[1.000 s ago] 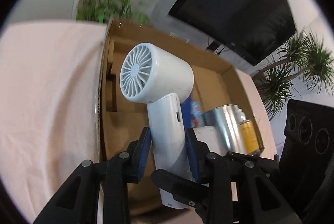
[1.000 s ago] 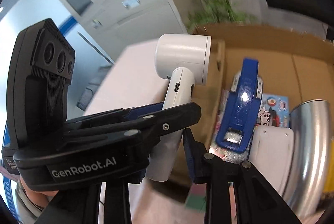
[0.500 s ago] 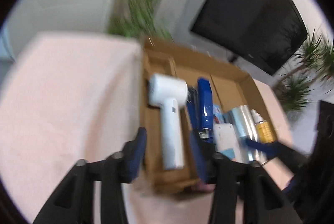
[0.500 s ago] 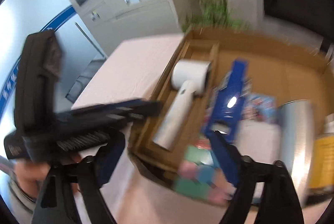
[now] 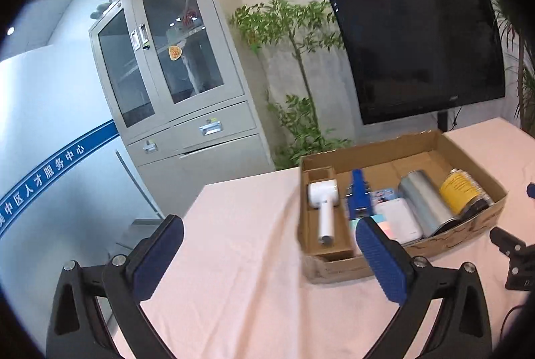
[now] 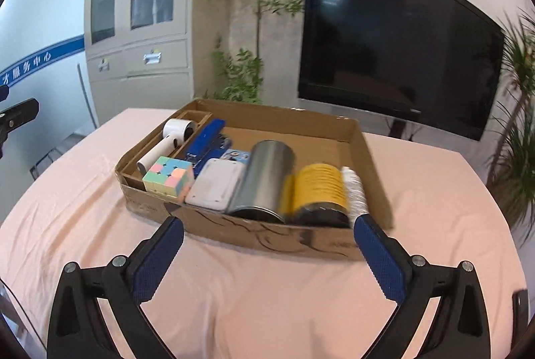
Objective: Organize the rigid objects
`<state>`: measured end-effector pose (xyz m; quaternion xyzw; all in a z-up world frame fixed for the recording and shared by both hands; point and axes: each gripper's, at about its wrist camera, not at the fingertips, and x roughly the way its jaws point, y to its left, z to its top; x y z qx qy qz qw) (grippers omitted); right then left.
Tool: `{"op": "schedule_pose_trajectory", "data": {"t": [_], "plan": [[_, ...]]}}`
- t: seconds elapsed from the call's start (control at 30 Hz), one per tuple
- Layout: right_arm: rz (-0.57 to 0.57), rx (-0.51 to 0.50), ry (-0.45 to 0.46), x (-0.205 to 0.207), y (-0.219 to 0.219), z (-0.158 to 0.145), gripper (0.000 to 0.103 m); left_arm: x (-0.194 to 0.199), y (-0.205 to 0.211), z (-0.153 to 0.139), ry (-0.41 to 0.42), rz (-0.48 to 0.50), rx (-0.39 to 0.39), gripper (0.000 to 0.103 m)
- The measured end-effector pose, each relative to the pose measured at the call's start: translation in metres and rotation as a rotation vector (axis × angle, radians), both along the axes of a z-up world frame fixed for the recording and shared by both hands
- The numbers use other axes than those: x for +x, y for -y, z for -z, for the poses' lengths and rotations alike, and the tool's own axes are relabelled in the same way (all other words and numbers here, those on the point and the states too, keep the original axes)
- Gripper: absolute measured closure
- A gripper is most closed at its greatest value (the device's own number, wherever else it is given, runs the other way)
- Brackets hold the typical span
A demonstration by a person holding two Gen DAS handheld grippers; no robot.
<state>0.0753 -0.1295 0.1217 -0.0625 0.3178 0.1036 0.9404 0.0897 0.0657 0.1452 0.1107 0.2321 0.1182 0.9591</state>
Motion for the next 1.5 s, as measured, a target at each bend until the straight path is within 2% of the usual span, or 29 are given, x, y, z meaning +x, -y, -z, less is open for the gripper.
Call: {"op": "schedule_pose_trajectory", "data": {"t": [0.13,0.27,0.33,0.53,0.73,0.97,1.5], "plan": [[0.024,0.027,0.011,-0.032,0.032,-0.003,0.0,-0.024,0.029,0.019,0.005,0.085,-0.178,0.001],[0.039,0.021,0.004,-0.05,0.053,-0.002,0.001,-0.029,0.05,0.044,-0.02,0.081,-0.326,0.001],[0.049,0.012,0.005,-0.058,0.061,0.0,0.001,-0.03,0.056,0.051,-0.016,0.079,-0.37,0.001],[0.046,0.024,-0.021,-0.055,0.065,0.012,0.001,-0.023,0.071,0.058,-0.054,0.079,-0.35,0.001],[0.059,0.024,-0.045,-0.046,0.063,0.022,0.001,-0.014,0.072,0.063,-0.056,0.061,-0.318,0.001],[0.062,0.009,-0.075,-0.034,0.056,0.034,0.001,-0.001,0.066,0.074,-0.098,0.054,-0.323,0.001],[0.103,-0.001,-0.107,-0.019,0.037,0.053,0.001,0.013,0.067,0.082,-0.125,0.065,-0.313,0.001]]}}
